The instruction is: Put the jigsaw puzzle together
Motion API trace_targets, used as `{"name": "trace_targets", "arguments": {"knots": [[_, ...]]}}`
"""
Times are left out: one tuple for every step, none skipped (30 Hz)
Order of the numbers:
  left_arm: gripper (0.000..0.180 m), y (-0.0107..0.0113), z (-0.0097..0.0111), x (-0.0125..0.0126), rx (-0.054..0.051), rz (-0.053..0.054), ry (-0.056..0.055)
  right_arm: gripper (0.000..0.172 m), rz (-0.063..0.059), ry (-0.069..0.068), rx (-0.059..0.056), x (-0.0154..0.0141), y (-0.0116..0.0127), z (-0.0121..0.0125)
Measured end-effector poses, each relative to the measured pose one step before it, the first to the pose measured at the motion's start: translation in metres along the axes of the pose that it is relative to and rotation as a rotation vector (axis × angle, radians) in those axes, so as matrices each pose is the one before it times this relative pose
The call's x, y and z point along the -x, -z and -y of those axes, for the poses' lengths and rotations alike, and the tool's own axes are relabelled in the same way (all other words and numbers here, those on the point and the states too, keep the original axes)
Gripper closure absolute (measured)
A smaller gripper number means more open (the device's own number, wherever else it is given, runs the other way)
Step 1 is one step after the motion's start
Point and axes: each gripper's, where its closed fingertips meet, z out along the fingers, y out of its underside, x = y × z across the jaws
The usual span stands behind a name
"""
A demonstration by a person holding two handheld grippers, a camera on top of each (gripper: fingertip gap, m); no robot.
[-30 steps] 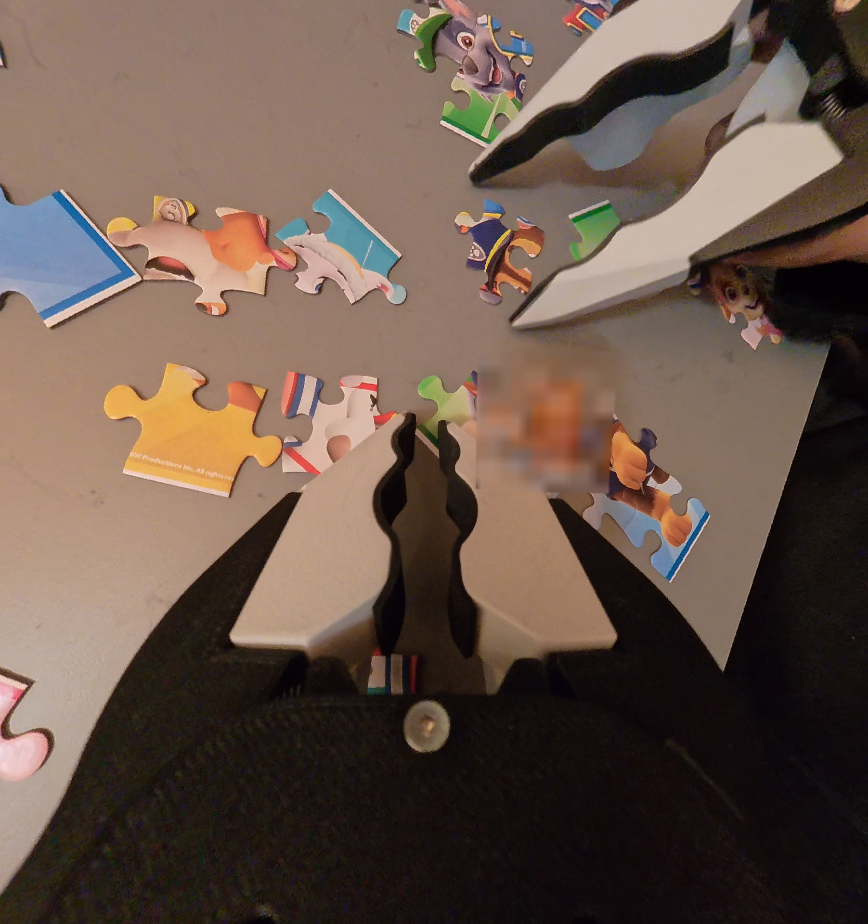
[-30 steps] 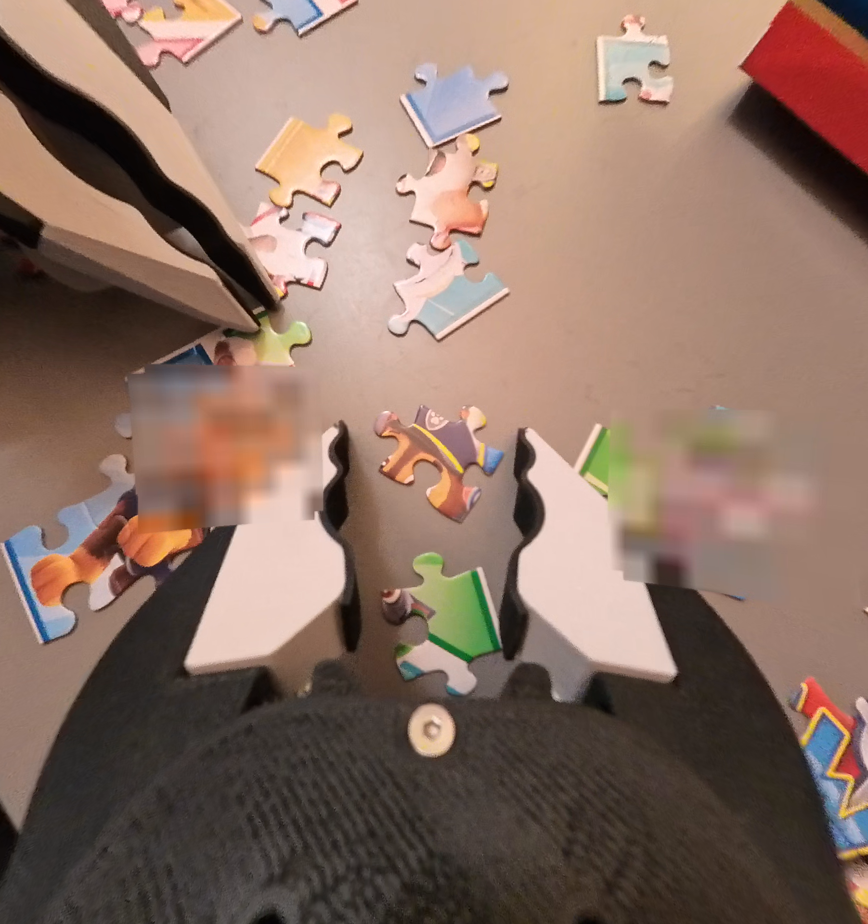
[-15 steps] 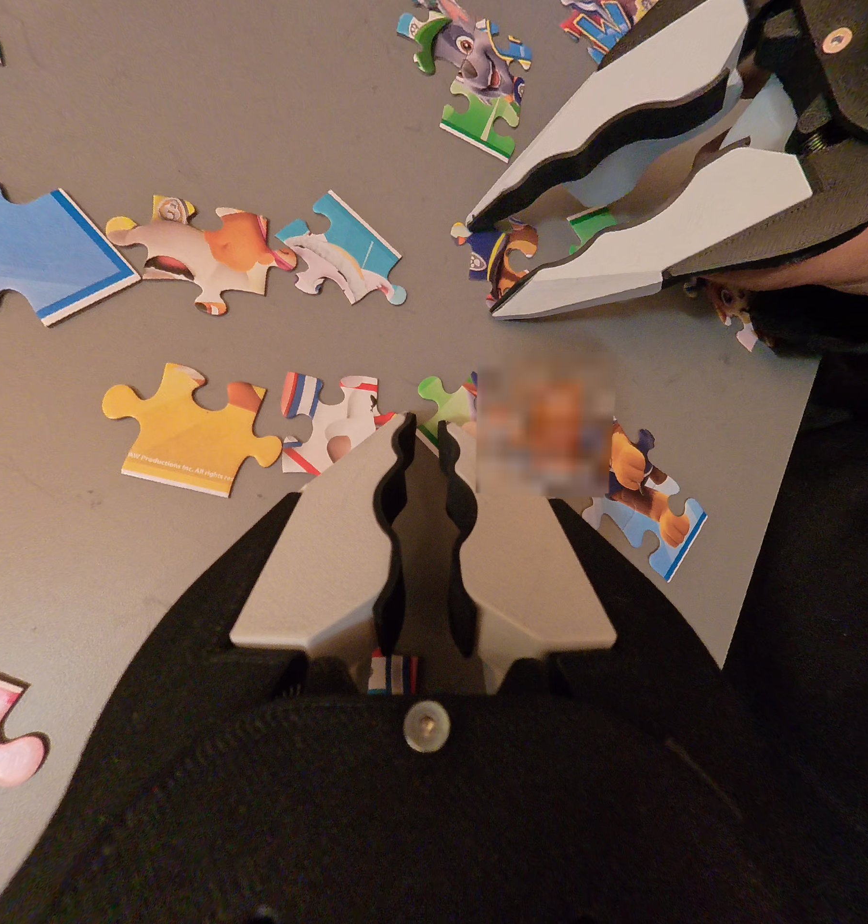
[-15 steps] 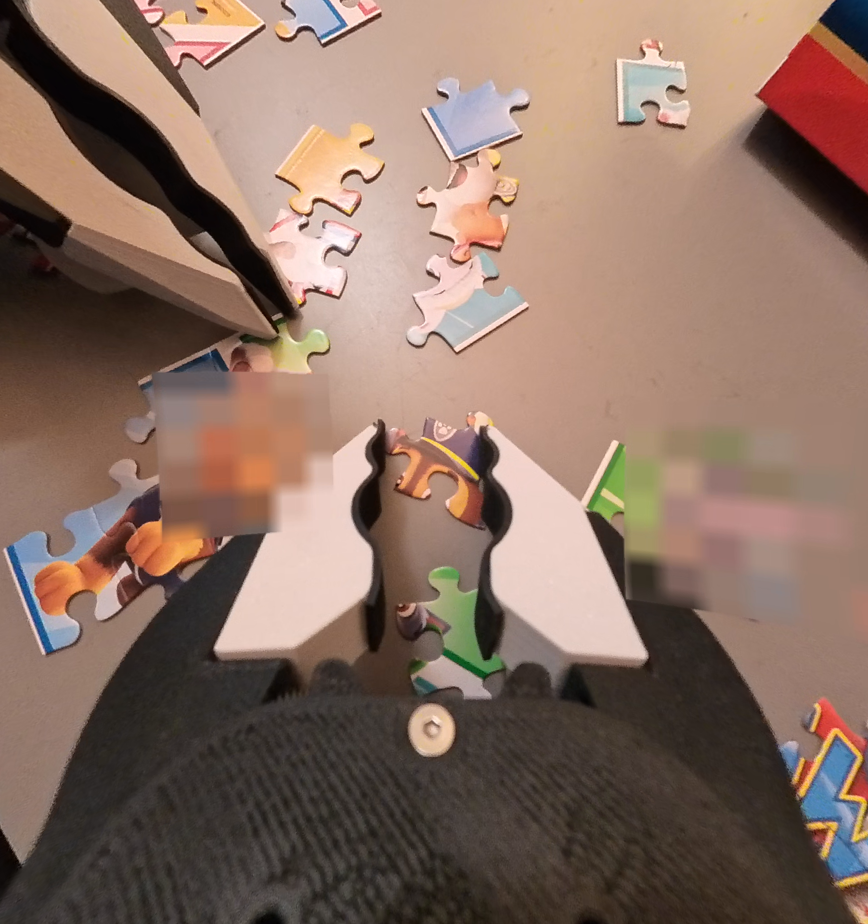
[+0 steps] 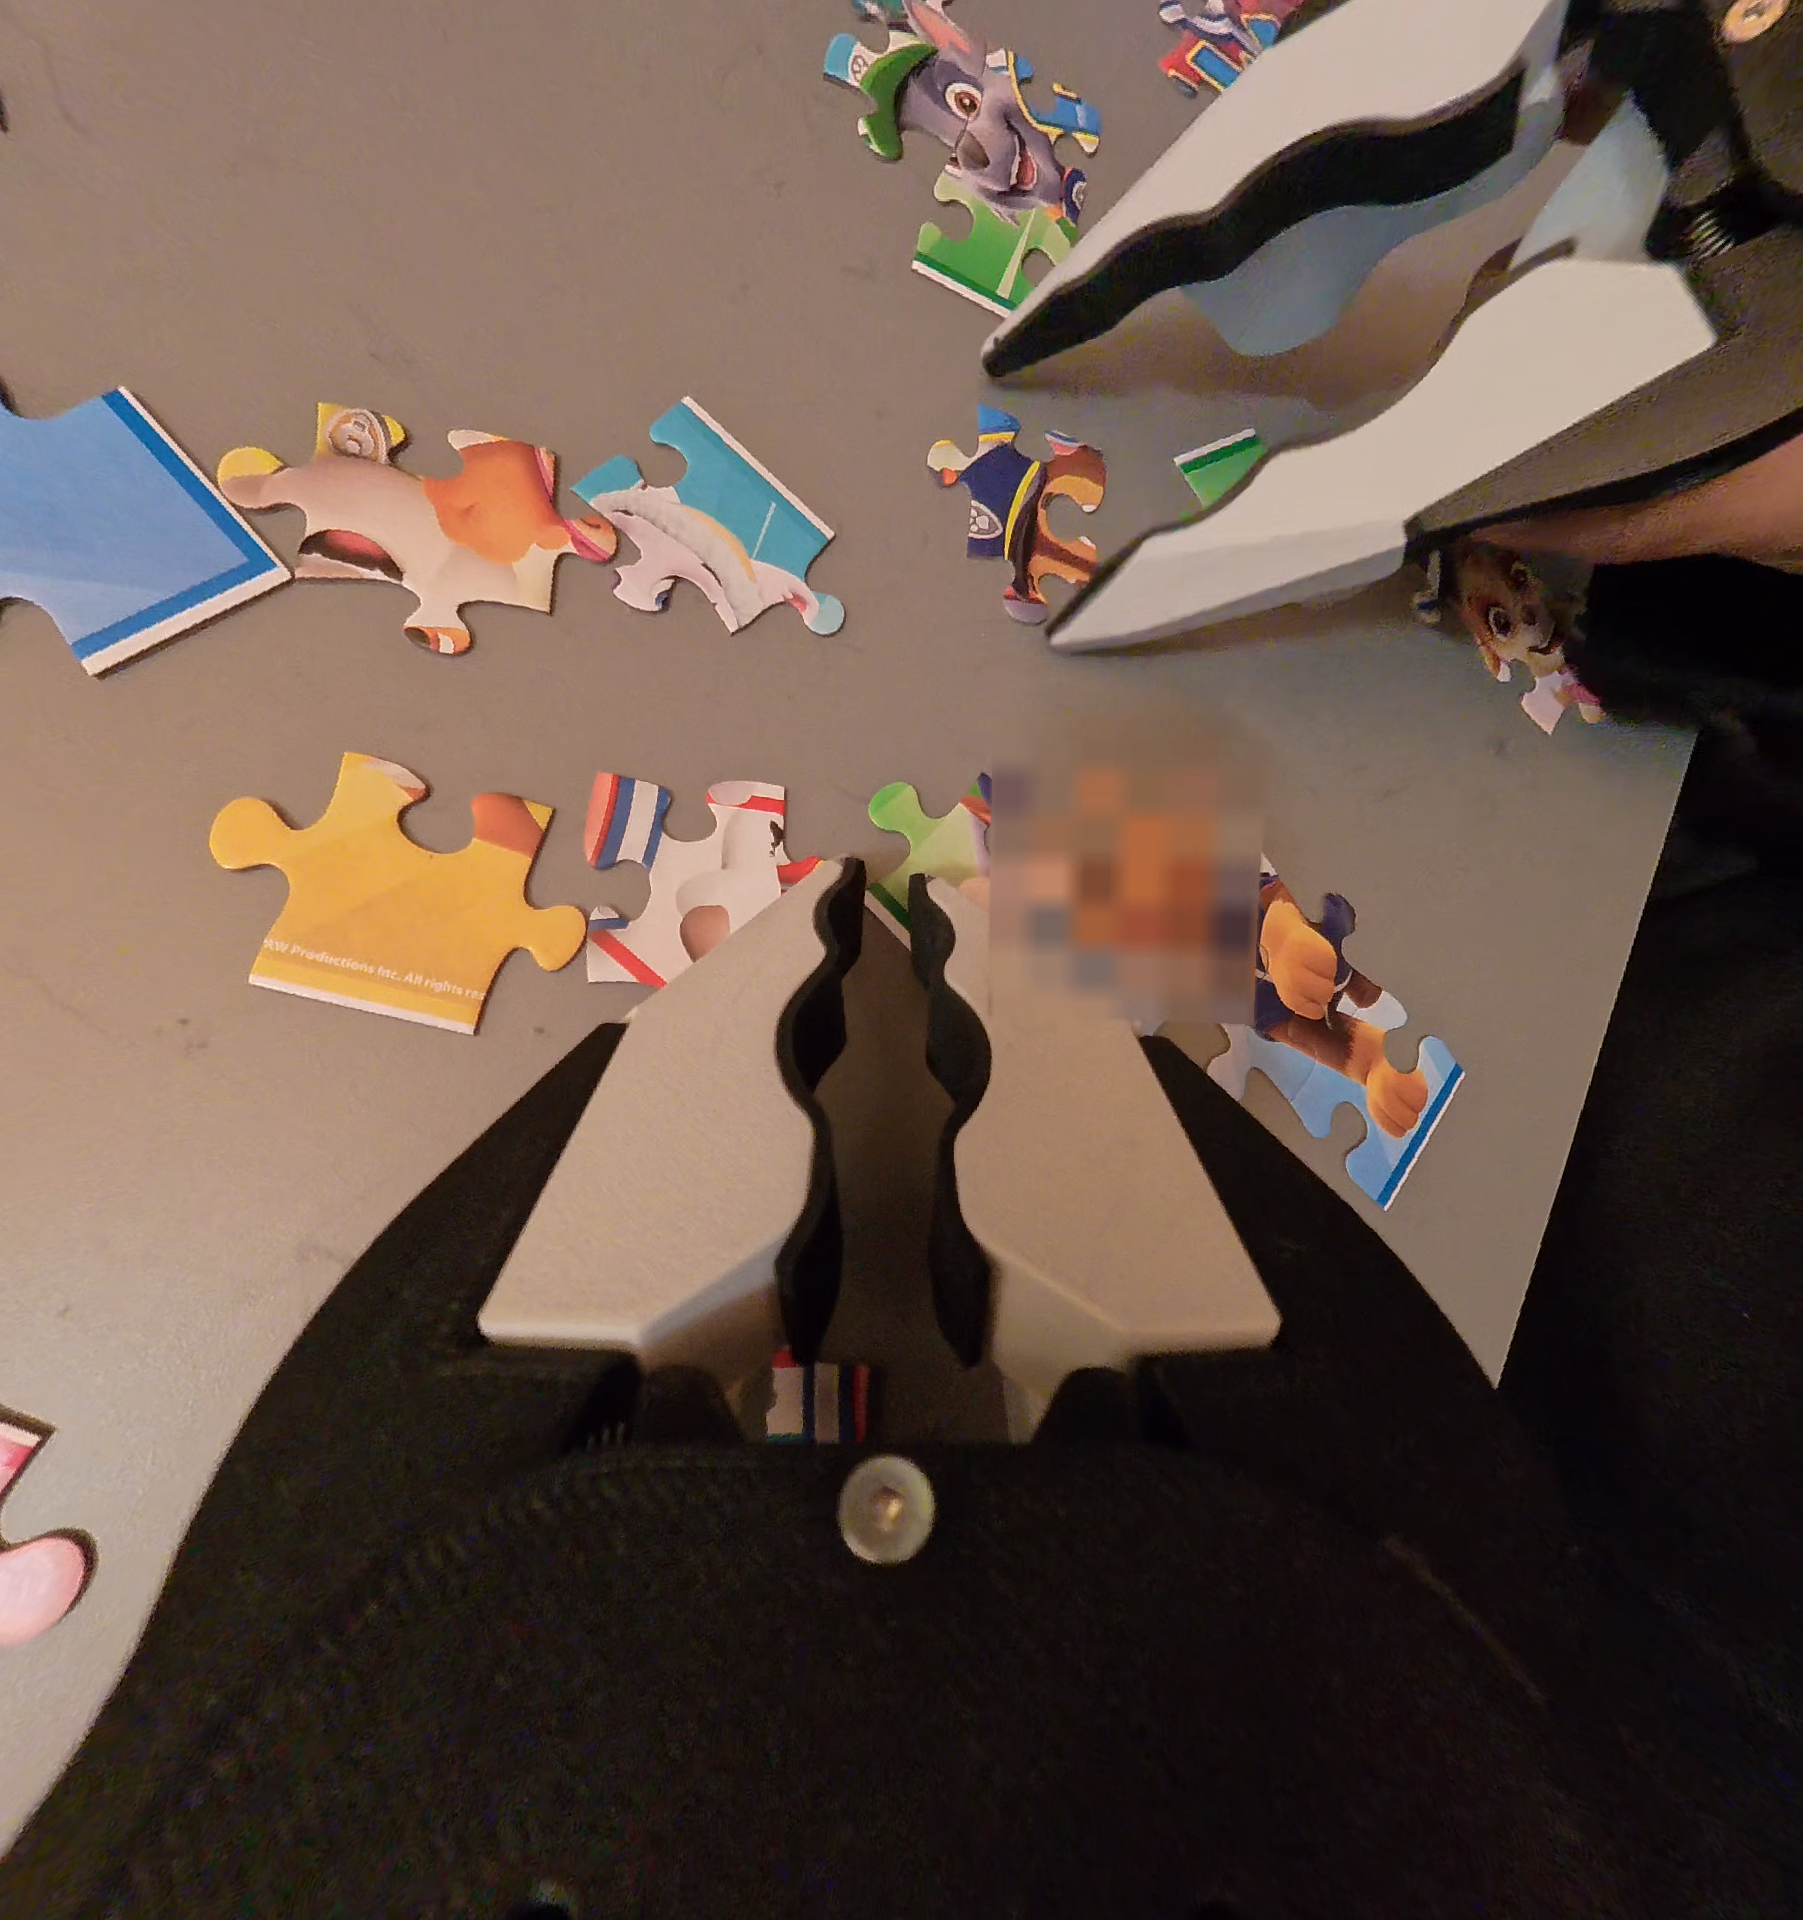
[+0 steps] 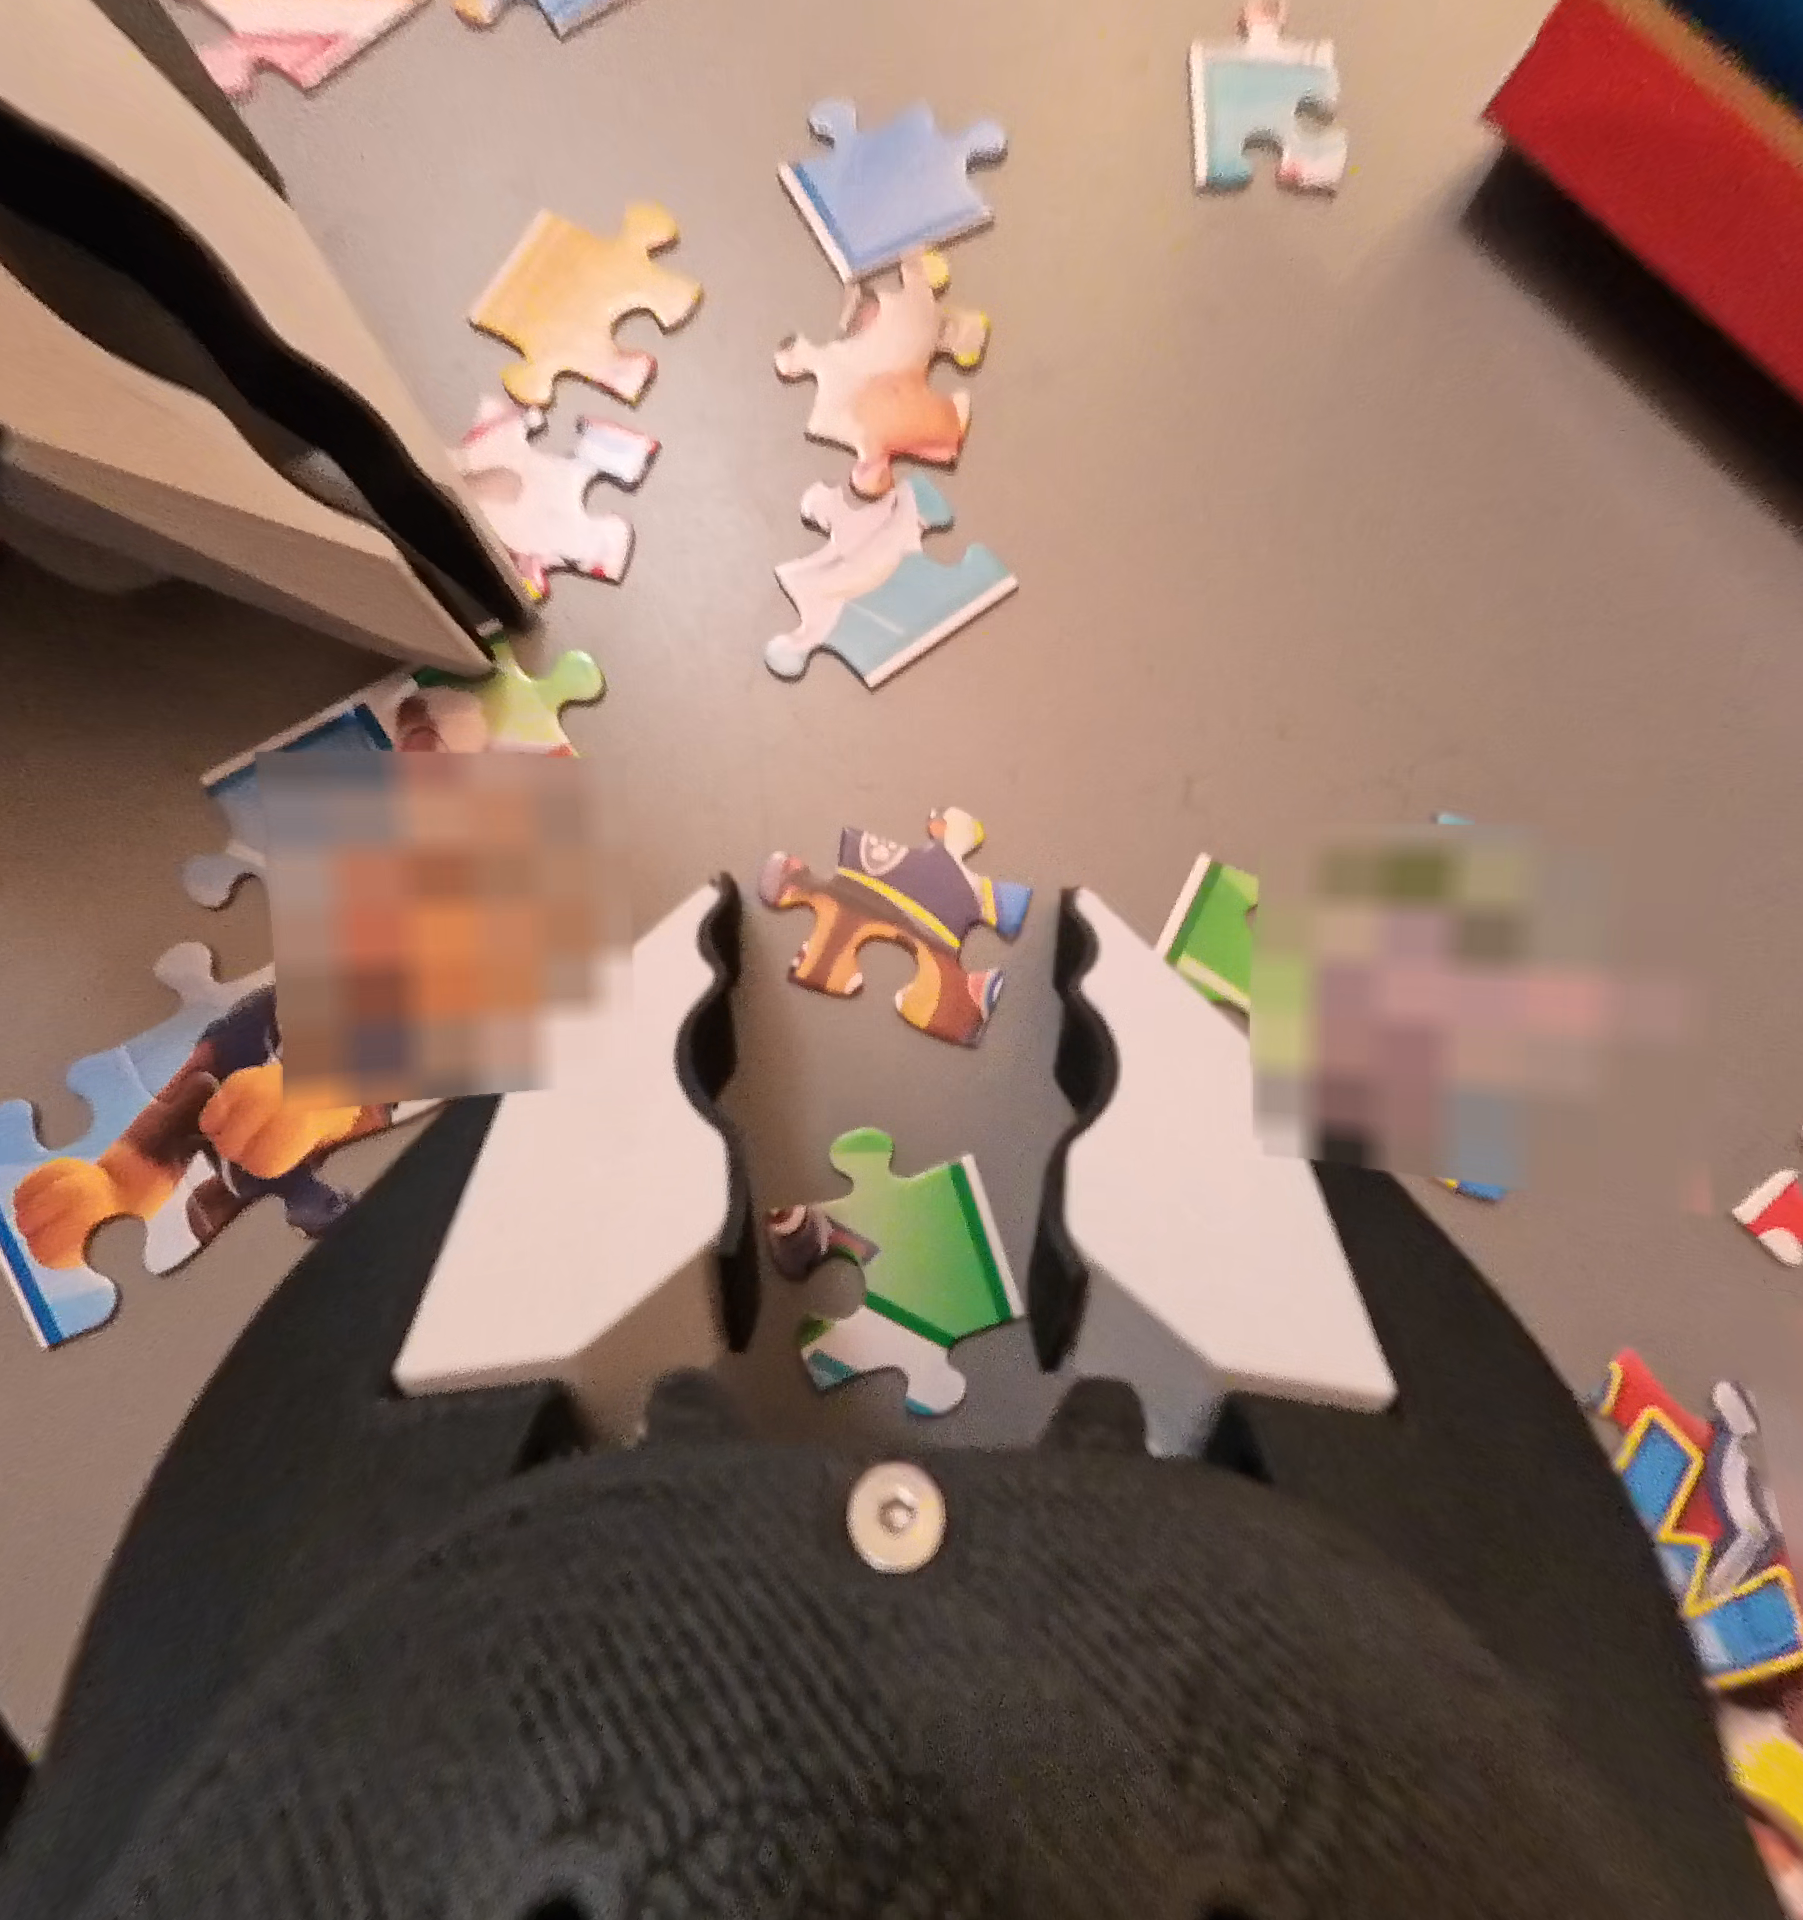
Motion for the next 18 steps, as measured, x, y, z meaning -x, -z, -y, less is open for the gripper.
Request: {"name": "trace_targets", "arguments": {"knots": [[0.175, 0.00006, 0.0, -0.00003, -0.0002, -0.0007, 0.0008, 0.11, 0.0133, -0.0188, -0.0056, 0.00139, -0.00033, 0.00012], [0.175, -0.0001, 0.00004, 0.00004, -0.0005, -0.0003, 0.0007, 0.107, 0.0062, -0.008, -0.0026, 0.00112, -0.00043, 0.00005], [0.175, -0.00002, 0.00004, 0.00001, -0.0003, 0.0002, 0.0003, 0.106, -0.0064, 0.0059, 0.0032, 0.00039, -0.00026, -0.00024], [0.175, 0.00007, -0.0001, -0.00003, 0.0, 0.0002, 0.0, 0.108, -0.0042, 0.0098, 0.0044, 0.00107, -0.00021, -0.00004], [0.175, -0.00008, 0.00009, 0.0, -0.0002, 0.0002, -0.0001, 0.112, 0.0055, 0.0004, 0.003, 0.00218, -0.00017, 0.00047], [0.175, 0.00002, 0.00001, 0.00005, 0.0002, -0.0001, 0.0002, 0.115, 0.0013, 0.0018, 0.0041, 0.00132, -0.00002, 0.00024], [0.175, 0.0, 0.0, -0.00003, 0.0, 0.0, 0.0004, 0.118, 0.0015, 0.0013, 0.0023, 0.00126, -0.00009, 0.00028], [0.175, -0.00008, 0.00007, 0.00002, 0.0, 0.0004, 0.0, 0.122, 0.0004, 0.0027, 0.0008, 0.00103, -0.00013, 0.00026], [0.175, 0.0001, -0.00003, -0.00001, 0.0004, 0.0006, -0.0004, 0.122, -0.001, 0.0002, 0.0003, 0.00032, -0.0001, 0.0001], [0.175, -0.00006, -0.00005, -0.00007, 0.0002, 0.0007, -0.0005, 0.122, 0.0002, 0.0005, -0.0004, 0.00004, 0.00003, -0.00001], [0.175, 0.0, -0.00005, -0.00002, 0.0, 0.0004, -0.0001, 0.122, 0.0004, 0.0011, -0.0015, 0.0, -0.00004, -0.00002], [0.175, 0.00007, 0.00006, -0.00001, 0.0001, 0.0002, 0.0, 0.122, 0.0, 0.0004, -0.0018, 0.00005, 0.00008, 0.00002], [0.175, 0.00002, -0.00004, 0.00005, 0.0003, 0.0002, -0.0003, 0.122, -0.0004, 0.0012, -0.0014, 0.00011, -0.00004, -0.00002], [0.175, -0.00008, 0.00002, -0.00007, 0.0, 0.0002, -0.0003, 0.122, -0.0002, 0.0025, -0.0009, 0.00027, 0.00013, 0.00006], [0.175, 0.00006, -0.00004, 0.00001, -0.0002, -0.0002, 0.0, 0.122, 0.001, 0.0029, -0.0004, 0.00044, 0.00007, 0.0001], [0.175, -0.00007, -0.00002, 0.00003, 0.0, -0.0006, 0.0002, 0.122, 0.0019, 0.0031, 0.0001, 0.00069, 0.00005, -0.00005], [0.175, 0.00004, 0.00004, 0.0, -0.0005, -0.0007, 0.0004, 0.122, 0.0004, 0.0037, 0.0002, 0.00039, 0.00007, 0.00007], [0.175, -0.00004, 0.00001, 0.00002, -0.0007, -0.0007, 0.0004, 0.123, -0.0008, 0.0035, 0.0003, 0.0003, 0.00012, 0.00016]]}}
